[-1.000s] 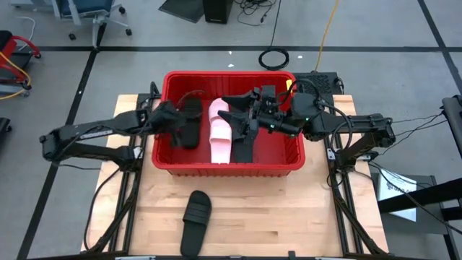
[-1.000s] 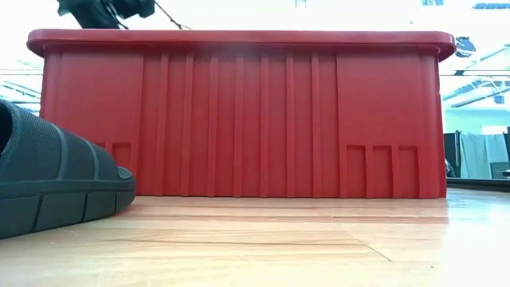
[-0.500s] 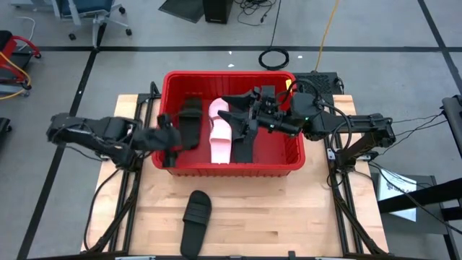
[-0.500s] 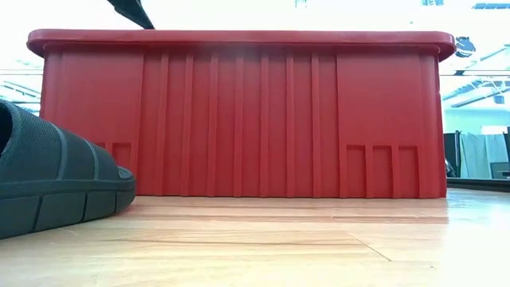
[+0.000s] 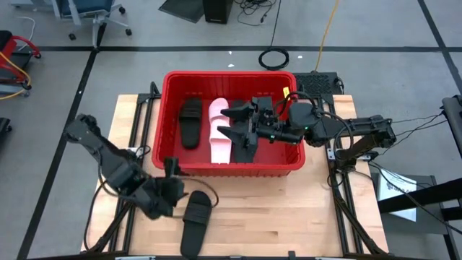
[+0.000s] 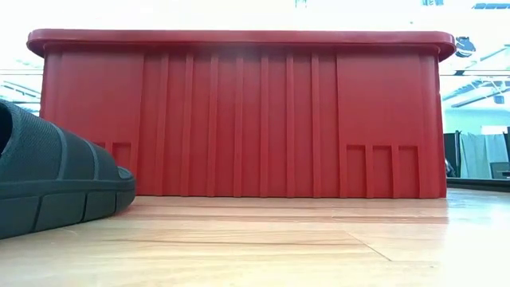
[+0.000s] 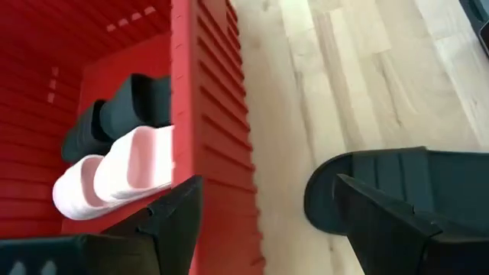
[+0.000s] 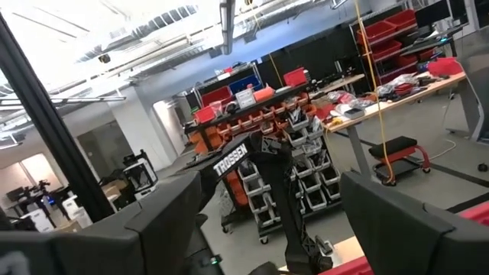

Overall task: Pick and place slides into bin
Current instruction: Put the black slide into the red bin, then return to Home Position

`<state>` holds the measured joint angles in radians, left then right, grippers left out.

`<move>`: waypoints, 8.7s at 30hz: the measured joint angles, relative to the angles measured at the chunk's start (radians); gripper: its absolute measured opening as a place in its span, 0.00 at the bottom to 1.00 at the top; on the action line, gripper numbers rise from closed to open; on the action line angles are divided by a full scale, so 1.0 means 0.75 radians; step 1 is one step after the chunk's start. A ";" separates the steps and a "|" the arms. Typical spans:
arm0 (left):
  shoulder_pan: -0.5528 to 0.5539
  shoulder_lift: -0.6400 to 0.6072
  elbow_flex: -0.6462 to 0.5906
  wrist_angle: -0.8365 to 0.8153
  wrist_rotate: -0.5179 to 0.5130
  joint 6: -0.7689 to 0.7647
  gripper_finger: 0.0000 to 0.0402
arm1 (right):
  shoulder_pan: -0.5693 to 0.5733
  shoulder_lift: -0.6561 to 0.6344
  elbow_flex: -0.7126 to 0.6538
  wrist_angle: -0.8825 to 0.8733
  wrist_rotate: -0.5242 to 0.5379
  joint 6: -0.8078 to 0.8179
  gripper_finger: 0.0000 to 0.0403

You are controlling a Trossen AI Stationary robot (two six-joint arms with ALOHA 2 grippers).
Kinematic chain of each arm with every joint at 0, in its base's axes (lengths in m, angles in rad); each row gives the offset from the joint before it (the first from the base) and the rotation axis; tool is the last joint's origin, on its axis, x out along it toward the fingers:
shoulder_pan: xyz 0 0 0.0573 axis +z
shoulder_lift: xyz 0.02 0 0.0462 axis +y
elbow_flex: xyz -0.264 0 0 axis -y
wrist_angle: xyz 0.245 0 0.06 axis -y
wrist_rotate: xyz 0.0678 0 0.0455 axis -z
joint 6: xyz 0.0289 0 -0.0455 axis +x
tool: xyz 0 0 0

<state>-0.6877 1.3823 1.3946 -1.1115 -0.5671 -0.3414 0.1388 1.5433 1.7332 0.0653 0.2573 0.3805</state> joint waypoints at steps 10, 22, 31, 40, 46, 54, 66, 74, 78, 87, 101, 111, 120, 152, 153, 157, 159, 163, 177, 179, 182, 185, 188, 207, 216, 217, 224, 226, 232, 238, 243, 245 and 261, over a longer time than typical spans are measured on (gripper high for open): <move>-0.180 0.198 0.008 0.000 -0.038 -0.224 0.70 | 0.001 0.000 0.000 -0.036 0.000 0.047 0.75; -0.343 0.438 0.008 0.063 -0.014 -0.447 0.70 | 0.016 0.000 0.000 -0.067 -0.001 0.095 0.75; -0.346 0.656 0.008 0.211 -0.012 -0.451 0.70 | 0.016 0.000 0.000 -0.075 -0.001 0.111 0.75; -0.267 0.766 0.008 0.249 -0.029 -0.462 0.70 | 0.020 0.000 0.000 -0.076 -0.048 0.142 0.75; -0.204 0.765 0.007 0.267 -0.050 -0.390 0.70 | 0.048 0.000 0.000 -0.103 -0.104 0.145 0.75; -0.147 0.764 -0.048 0.343 -0.032 -0.309 0.70 | 0.080 0.000 0.000 -0.129 -0.104 0.133 0.75; -0.052 0.760 -0.178 0.337 0.006 -0.293 0.68 | 0.080 0.000 0.000 -0.135 -0.103 0.134 0.75; -0.014 0.763 -0.190 0.317 0.011 -0.282 0.32 | 0.080 0.000 0.000 -0.134 -0.102 0.139 0.75; -0.015 0.757 -0.190 0.308 0.016 -0.279 0.11 | 0.080 0.000 0.000 -0.134 -0.098 0.139 0.75; -0.045 0.620 -0.112 0.282 0.107 -0.120 0.02 | 0.072 0.000 0.000 -0.093 -0.095 0.138 0.75; -0.039 0.075 0.106 0.131 -0.075 -0.026 0.02 | 0.053 0.000 0.001 -0.022 -0.029 0.095 0.75; 0.221 -0.038 0.354 -0.223 -0.238 0.315 0.02 | 0.022 0.000 0.001 0.001 -0.024 0.104 0.75; 0.679 -0.046 0.214 -0.130 -0.033 0.728 0.02 | 0.022 0.001 0.001 0.018 -0.019 0.102 0.75; 1.415 -0.275 -0.902 0.799 0.396 1.214 0.02 | -0.077 0.001 0.001 0.028 0.111 0.140 0.75; 1.420 -0.277 -0.925 0.842 0.400 1.217 0.02 | -0.081 0.001 0.001 0.028 0.110 0.141 0.75; 1.431 -0.280 -1.027 0.964 0.417 1.254 0.02 | -0.099 0.001 0.001 0.027 0.110 0.143 0.75; 1.428 -0.283 -1.067 1.031 0.417 1.270 0.02 | -0.108 0.001 0.001 0.021 0.110 0.154 0.75; 1.430 -0.281 -1.114 1.056 0.471 1.284 0.03 | -0.125 0.001 0.001 0.002 0.110 0.176 0.75; 1.429 -0.285 -1.084 0.983 0.512 1.208 0.39 | -0.140 0.001 0.001 -0.014 0.109 0.175 0.75; 1.429 -0.285 -1.046 0.957 0.512 1.193 0.47 | -0.140 0.001 0.001 -0.014 0.109 0.175 0.75; 1.429 -0.286 -0.977 0.916 0.512 1.179 0.57 | -0.138 0.001 0.001 -0.014 0.105 0.175 0.75; 1.429 -0.286 -0.916 0.892 0.512 1.176 0.64 | -0.131 0.001 0.001 -0.014 0.105 0.175 0.75; 1.429 -0.286 -0.856 0.838 0.495 1.174 0.68 | -0.122 0.001 0.001 -0.014 0.104 0.175 0.75; 1.404 -0.366 -0.765 0.467 0.323 1.013 0.70 | -0.091 0.001 0.001 -0.015 0.103 0.140 0.75; 1.280 -0.544 -0.480 0.460 0.335 0.743 0.70 | -0.079 0.001 0.001 0.015 0.073 0.101 0.75; 1.266 -0.557 -0.440 0.462 0.335 0.700 0.70 | -0.077 0.001 0.001 0.027 0.059 0.094 0.75; 1.140 -0.592 -0.181 0.459 0.395 0.409 0.70 | -0.046 0.001 0.001 0.097 -0.055 0.040 0.75; 1.086 -0.589 -0.114 0.459 0.407 0.357 0.70 | -0.034 0.001 0.001 0.135 -0.067 0.006 0.75; 0.942 -0.587 0.032 0.487 0.393 0.288 0.70 | -0.006 0.001 0.001 0.221 -0.069 -0.044 0.75; 0.867 -0.600 0.094 0.505 0.391 0.160 0.70 | 0.006 -0.016 0.001 0.215 -0.070 -0.037 0.75; 0.813 -0.619 0.094 0.499 0.402 0.106 0.70 | 0.009 -0.078 0.001 0.182 -0.069 -0.134 0.75; 0.786 -0.632 0.094 0.500 0.405 0.100 0.70 | 0.009 -0.116 0.001 0.159 -0.069 -0.174 0.75; 0.661 -0.713 0.086 0.666 0.171 0.185 0.70 | 0.018 -0.315 0.001 -0.081 -0.065 -0.155 0.75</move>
<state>-0.1923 0.8477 1.4592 -0.6122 -0.4386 -0.2028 0.1520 1.3073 1.7336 0.0044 0.2085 0.2646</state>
